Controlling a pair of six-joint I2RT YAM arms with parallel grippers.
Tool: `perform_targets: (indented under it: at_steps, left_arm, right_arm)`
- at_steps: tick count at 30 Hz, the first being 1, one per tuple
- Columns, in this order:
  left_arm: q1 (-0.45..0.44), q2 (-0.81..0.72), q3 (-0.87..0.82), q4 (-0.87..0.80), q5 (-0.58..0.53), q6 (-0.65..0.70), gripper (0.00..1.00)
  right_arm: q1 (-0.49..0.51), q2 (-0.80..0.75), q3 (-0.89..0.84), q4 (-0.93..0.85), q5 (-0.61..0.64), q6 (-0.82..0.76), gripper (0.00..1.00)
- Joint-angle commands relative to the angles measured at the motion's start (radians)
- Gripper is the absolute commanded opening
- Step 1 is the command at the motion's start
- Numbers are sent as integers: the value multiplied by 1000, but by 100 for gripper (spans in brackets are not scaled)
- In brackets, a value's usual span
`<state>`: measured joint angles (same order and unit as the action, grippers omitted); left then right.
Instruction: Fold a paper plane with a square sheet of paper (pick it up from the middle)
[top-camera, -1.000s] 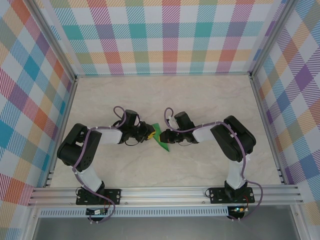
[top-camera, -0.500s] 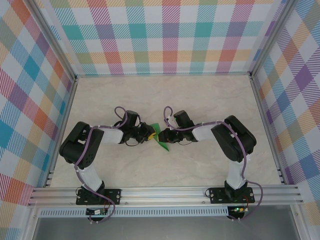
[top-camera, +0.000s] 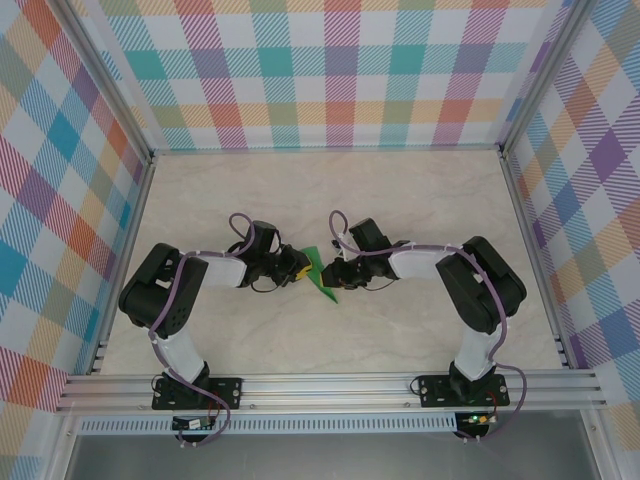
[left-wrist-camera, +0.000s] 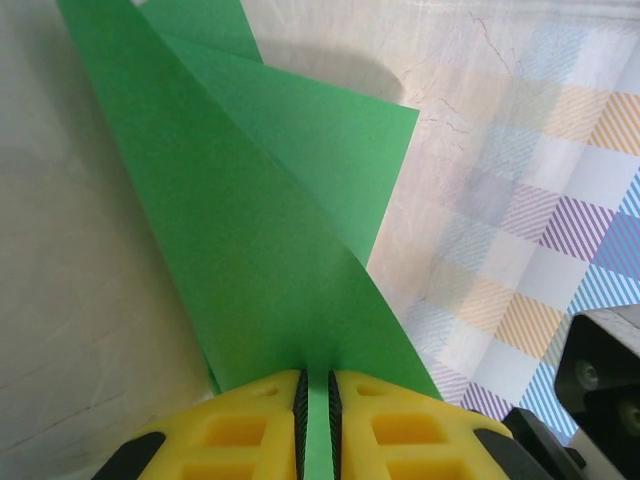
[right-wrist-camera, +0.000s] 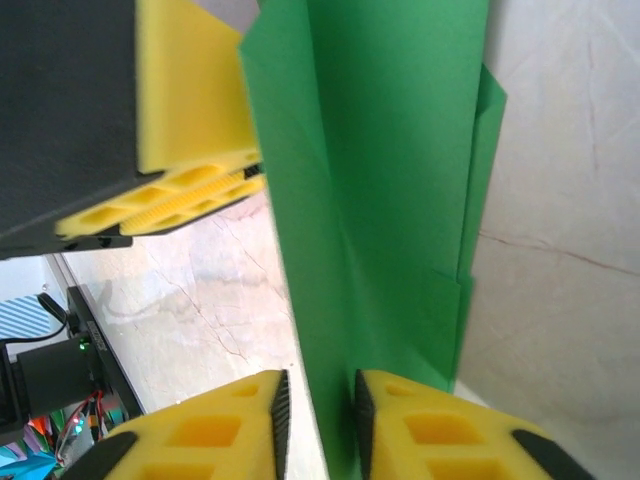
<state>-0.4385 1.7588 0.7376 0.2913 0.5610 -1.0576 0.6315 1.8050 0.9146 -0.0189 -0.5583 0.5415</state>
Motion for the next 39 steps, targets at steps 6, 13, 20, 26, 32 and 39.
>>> perform_targets:
  at_steps: [6, 13, 20, 26, 32, 39]
  left_arm:
    - [-17, 9, 19, 0, 14, 16, 16]
    - [-17, 11, 19, 0, 14, 15, 16]
    - [-17, 14, 20, 0, 13, 13, 16]
    - [-17, 13, 25, -1, 16, 12, 15]
    - [-18, 9, 26, -1, 17, 12, 15]
    - [-19, -2, 23, 6, 23, 7, 15]
  right_arm:
    - [-6, 3, -1, -38, -8, -18, 15]
    - [-5, 48, -2, -26, -2, -15, 13]
    - [-5, 57, 7, -25, -1, -15, 16]
    - [-6, 26, 17, -49, -9, -21, 17]
    - [-6, -31, 17, -110, 9, -41, 23]
    - [-5, -47, 10, -140, 5, -54, 24]
